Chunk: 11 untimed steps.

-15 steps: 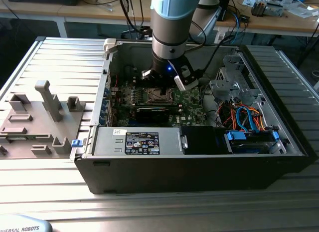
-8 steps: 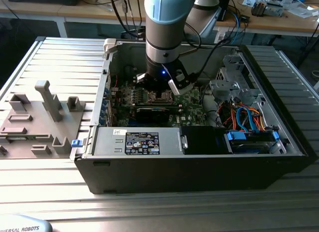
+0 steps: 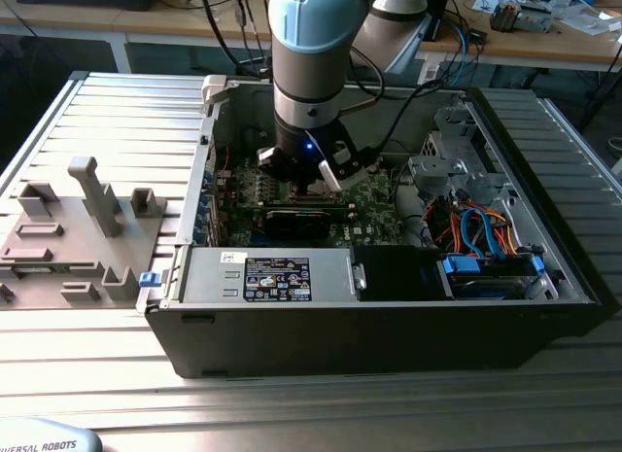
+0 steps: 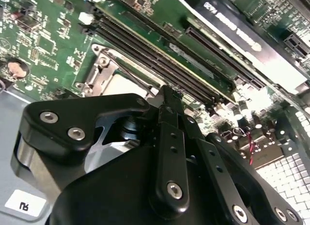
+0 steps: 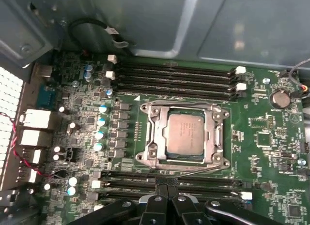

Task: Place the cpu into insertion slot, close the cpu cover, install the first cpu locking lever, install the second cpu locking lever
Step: 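Install the second cpu locking lever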

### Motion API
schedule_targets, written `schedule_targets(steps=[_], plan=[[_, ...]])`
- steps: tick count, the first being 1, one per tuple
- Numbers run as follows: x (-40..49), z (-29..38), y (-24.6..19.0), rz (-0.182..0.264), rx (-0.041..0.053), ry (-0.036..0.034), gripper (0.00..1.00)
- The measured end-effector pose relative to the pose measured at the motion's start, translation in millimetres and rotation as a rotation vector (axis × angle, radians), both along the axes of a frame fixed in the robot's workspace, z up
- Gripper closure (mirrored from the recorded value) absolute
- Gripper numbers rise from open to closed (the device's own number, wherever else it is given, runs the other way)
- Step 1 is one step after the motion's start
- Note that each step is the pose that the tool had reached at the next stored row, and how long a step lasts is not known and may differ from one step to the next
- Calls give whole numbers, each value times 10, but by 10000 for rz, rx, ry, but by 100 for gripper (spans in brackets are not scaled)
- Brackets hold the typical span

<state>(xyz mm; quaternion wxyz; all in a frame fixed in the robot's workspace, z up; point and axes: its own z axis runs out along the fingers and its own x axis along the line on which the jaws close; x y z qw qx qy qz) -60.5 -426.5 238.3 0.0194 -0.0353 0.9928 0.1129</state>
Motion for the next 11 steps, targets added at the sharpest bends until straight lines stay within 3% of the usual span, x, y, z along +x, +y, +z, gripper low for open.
schedule_targets(steps=[7, 11], plan=[[-140, -71, -1, 5, -2, 0, 89], [-181, -160, 0, 46, 0, 0, 89]])
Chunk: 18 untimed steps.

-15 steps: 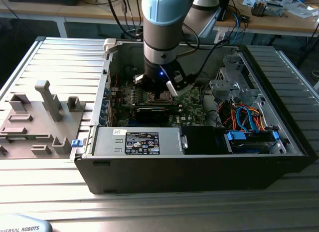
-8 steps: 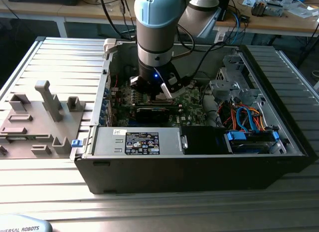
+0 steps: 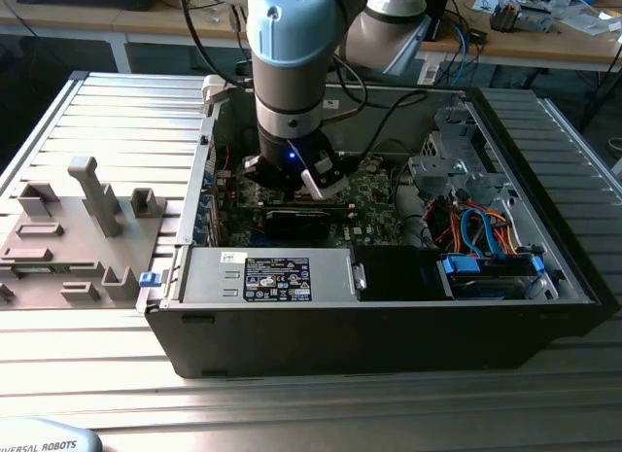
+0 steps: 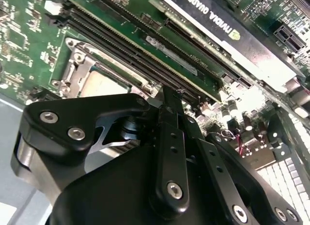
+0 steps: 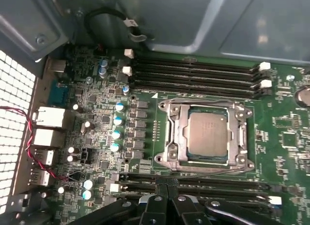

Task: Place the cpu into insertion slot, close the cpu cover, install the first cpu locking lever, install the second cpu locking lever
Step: 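Install the second cpu locking lever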

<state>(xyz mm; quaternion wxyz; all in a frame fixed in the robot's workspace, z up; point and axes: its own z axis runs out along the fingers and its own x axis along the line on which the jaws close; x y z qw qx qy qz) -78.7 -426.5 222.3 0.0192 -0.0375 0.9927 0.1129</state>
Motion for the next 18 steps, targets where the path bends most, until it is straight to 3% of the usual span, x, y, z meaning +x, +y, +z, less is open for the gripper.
schedule_targets(steps=[3, 6, 10, 11, 18], plan=[[-34, -46, 6, 111, -1, 0, 89], [-45, -67, 43, 231, -3, 1, 89], [-45, -102, 167, 500, -48, 1, 89], [-46, -113, 180, 533, -59, 2, 89], [-46, -176, 182, 608, -61, 1, 89]])
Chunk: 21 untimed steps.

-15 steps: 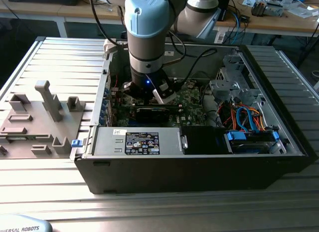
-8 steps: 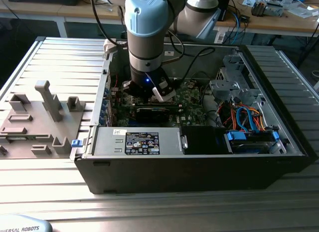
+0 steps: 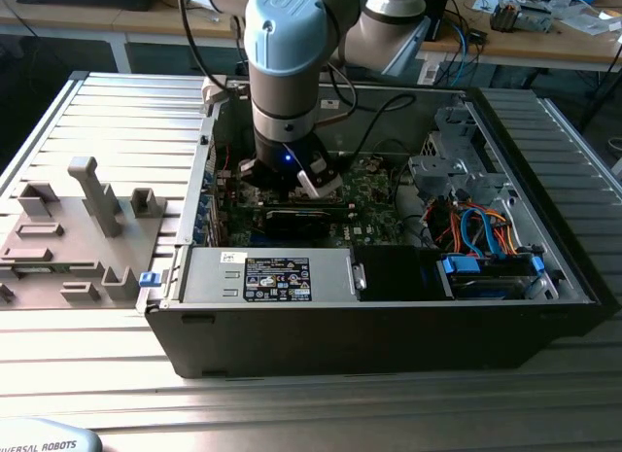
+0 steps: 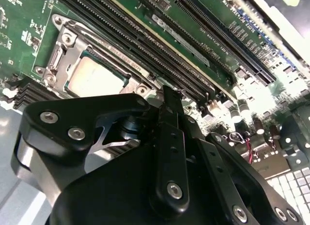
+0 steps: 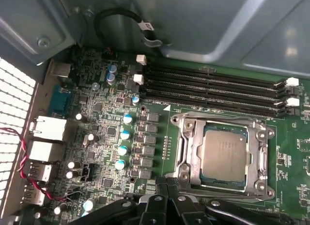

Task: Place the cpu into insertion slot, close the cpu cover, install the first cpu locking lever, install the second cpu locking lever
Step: 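Install the second cpu locking lever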

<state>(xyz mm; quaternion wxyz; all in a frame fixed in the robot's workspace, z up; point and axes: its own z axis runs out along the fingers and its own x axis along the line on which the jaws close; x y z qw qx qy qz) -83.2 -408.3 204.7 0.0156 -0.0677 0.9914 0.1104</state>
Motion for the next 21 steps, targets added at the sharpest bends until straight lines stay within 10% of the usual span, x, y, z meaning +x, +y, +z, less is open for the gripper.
schedule_targets(steps=[21], plan=[[0, -64, 12, 202, 3, -1, 89]])
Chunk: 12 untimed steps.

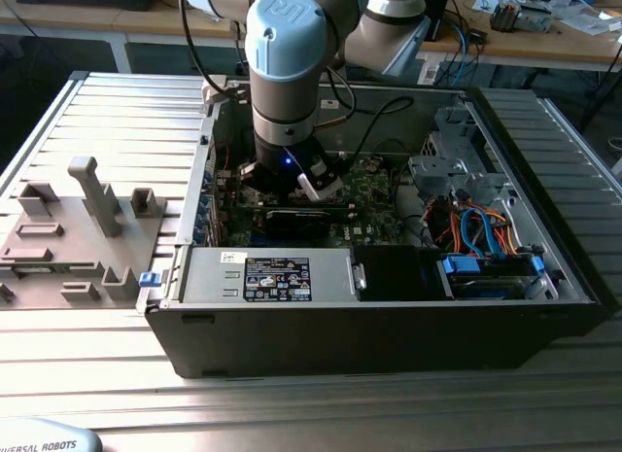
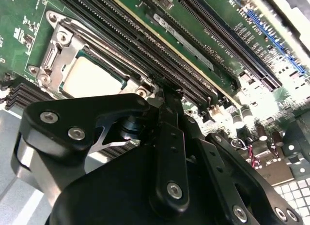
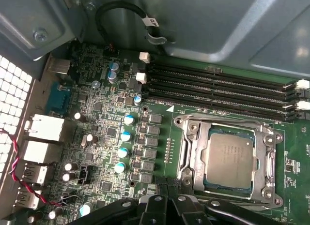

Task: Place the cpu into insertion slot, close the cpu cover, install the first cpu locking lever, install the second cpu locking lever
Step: 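Install the second cpu locking lever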

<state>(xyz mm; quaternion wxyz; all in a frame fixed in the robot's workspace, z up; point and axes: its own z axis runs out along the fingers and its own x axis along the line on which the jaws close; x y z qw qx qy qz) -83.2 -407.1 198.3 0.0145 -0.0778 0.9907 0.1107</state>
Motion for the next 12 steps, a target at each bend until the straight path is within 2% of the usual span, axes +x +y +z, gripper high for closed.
schedule_targets(steps=[4, 7, 9, 12], plan=[[0, 36, -3, 11, -32, 2, 89], [23, 54, 13, 16, -67, 1, 89], [59, 55, 33, 18, -82, 2, 89], [166, 55, 84, 21, -137, 15, 89]])
